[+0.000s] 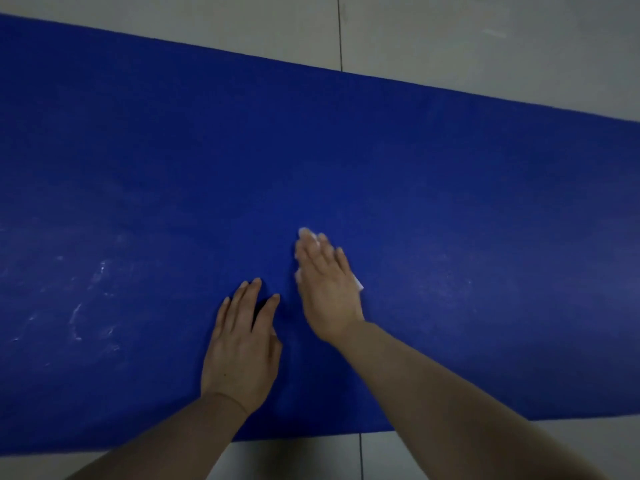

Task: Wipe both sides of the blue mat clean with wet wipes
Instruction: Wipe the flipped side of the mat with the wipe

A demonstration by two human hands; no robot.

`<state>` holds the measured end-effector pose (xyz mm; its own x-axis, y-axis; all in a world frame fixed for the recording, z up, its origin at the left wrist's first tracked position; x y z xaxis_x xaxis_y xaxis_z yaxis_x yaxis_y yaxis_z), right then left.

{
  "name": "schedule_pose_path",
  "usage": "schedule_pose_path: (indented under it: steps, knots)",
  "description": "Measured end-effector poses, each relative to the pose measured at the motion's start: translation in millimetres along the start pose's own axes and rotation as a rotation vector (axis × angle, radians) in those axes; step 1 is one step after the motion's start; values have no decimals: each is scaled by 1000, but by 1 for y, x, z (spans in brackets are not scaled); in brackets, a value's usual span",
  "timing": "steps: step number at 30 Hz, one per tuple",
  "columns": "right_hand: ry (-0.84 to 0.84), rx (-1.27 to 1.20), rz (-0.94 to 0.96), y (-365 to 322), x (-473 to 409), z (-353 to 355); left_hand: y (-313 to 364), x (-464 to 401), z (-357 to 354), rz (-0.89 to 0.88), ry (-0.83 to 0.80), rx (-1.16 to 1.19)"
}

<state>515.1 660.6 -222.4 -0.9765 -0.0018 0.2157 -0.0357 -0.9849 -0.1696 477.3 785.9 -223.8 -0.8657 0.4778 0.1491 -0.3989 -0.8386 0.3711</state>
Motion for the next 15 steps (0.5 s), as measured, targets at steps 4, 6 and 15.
schedule_pose_path:
  steps: [4,6,15]
  knots:
    - [88,-117,-300,82,-9,26,2,0,3,-9,13,24]
    - [93,-169,-630,141,-1,29,2,1,3,-4,19,17]
    - [-46,8,37,13,-39,20,3,-10,13,-58,59,49]
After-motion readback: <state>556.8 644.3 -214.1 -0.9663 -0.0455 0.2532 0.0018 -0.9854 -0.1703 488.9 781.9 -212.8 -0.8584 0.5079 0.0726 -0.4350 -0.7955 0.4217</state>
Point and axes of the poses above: each hand's wrist, its own x-axis away from the middle knuckle, its own z-axis out of the back of the hand, y = z × x, the point moved 9 cm from there along -x, towards the middle knuckle, and after that the axes turned 10 degrees about -y, right-handed, at the moved point
